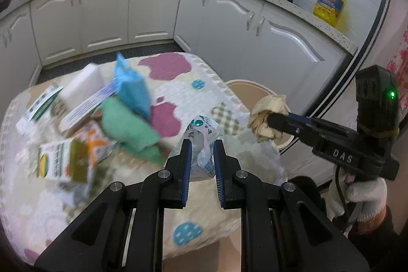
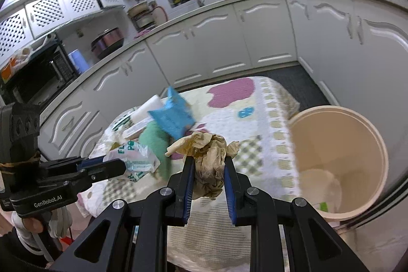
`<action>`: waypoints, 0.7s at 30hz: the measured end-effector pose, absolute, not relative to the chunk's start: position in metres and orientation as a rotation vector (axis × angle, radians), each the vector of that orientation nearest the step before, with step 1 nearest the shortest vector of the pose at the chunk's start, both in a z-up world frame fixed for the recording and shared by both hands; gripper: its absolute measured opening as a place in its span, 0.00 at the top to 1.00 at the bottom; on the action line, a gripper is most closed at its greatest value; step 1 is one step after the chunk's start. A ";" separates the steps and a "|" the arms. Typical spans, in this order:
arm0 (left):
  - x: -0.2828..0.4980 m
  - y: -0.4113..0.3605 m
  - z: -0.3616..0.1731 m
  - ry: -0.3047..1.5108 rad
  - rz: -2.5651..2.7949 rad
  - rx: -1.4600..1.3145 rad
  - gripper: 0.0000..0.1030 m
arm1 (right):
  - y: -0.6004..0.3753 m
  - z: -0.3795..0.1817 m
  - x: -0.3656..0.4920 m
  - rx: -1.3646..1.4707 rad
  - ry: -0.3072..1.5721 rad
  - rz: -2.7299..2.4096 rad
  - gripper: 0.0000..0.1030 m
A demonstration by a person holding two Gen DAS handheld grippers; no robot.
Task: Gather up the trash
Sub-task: 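Carry the wrapper and paper wad with both tools over the beige bin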
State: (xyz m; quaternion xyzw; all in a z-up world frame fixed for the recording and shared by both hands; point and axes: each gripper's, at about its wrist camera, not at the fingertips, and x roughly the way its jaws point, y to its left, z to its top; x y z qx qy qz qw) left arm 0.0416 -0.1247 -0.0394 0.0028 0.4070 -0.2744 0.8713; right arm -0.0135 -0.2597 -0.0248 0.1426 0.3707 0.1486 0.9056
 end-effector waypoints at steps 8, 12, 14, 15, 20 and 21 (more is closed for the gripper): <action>0.060 -0.177 -0.035 0.847 -0.609 0.043 0.86 | -0.305 -0.028 -0.015 0.322 0.755 0.214 0.80; 0.068 -0.203 -0.036 0.850 -0.626 0.070 0.86 | -0.329 -0.031 -0.016 0.331 0.754 0.162 0.80; 0.072 -0.214 -0.037 0.850 -0.632 0.079 0.86 | -0.341 -0.033 -0.016 0.337 0.755 0.139 0.80; 0.075 -0.220 -0.037 0.852 -0.637 0.083 0.86 | -0.346 -0.034 -0.016 0.340 0.757 0.128 0.80; 0.085 -0.247 -0.041 0.862 -0.659 0.096 0.86 | -0.368 -0.038 -0.016 0.345 0.763 0.075 0.80; 0.087 -0.252 -0.042 0.865 -0.664 0.097 0.86 | -0.373 -0.039 -0.016 0.350 0.763 0.065 0.80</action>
